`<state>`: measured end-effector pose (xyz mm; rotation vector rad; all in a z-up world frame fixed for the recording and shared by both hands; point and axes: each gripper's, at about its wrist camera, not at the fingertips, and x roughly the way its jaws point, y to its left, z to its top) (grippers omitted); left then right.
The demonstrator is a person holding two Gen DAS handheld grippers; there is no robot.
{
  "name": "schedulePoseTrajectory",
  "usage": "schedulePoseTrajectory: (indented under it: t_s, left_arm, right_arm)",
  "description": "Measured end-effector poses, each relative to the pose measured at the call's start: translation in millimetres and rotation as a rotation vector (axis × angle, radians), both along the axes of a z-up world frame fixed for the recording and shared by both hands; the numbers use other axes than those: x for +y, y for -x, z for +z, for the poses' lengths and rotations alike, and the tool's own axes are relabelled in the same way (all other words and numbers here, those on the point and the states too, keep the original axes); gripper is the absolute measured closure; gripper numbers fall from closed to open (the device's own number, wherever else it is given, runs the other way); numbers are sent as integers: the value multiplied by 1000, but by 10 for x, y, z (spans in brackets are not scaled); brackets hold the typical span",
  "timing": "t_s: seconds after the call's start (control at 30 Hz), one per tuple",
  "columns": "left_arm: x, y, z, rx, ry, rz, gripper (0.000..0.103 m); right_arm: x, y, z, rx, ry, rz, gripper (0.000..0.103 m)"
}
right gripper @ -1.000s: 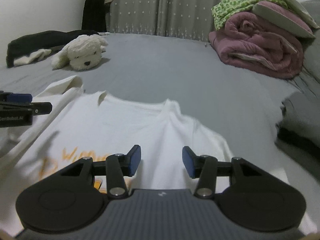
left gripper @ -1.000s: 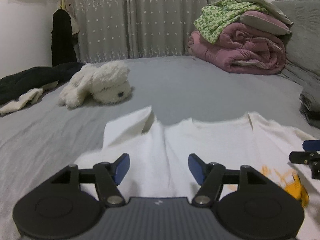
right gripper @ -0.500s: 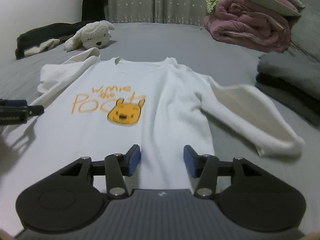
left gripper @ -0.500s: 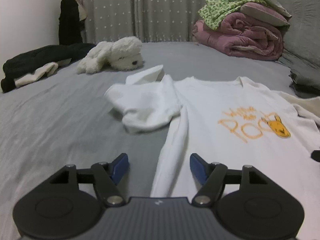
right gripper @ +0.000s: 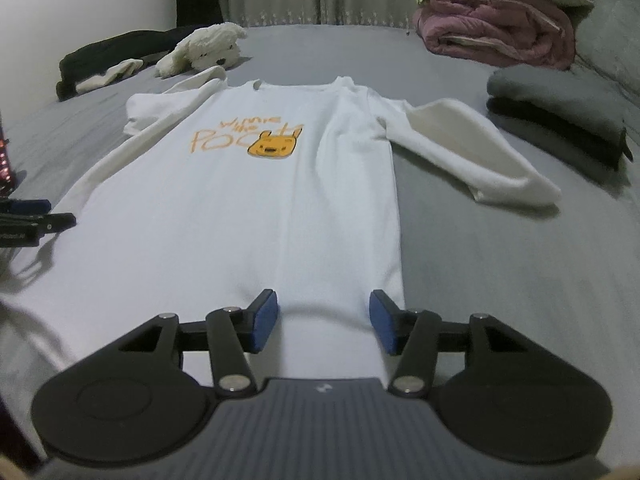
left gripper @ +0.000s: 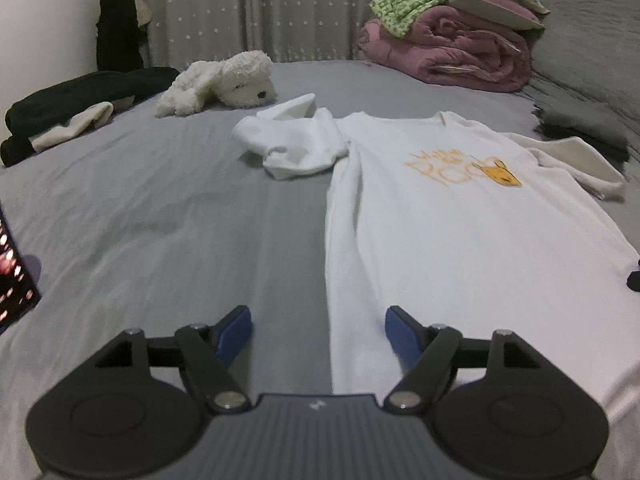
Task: Fold clothes
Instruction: 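Release the shirt and lay it flat with both grippers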
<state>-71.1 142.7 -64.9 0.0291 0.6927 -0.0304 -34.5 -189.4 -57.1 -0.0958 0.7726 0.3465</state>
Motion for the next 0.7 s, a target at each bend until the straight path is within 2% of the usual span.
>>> schedulePoseTrajectory:
  t_s: [0.1,0.27,0.37,0.43,0.57,0.7]
  left_arm:
    - [56,157,15,15,26,-13,27]
    - [77,462,12,15,19,-55,27]
    - [25,632,-15,3,-51,-120,27]
    - [62,673,16,10,-55,-139,27]
    - [200,689,114,2,-18,-91,28]
    - [198,676,235,-74,4,-52,36]
  right_arm:
    - [-27,173,-18,-1,15,17,44]
    - [-65,468,-50,-27,35,44,43]
    - [-44,651,-75,-62,87,72,43]
    - [-41,743,-83,-86,118,84,43]
    - [-98,787,-50,-90,120,62,39]
    - [-91,781,11,-127,109,31,39]
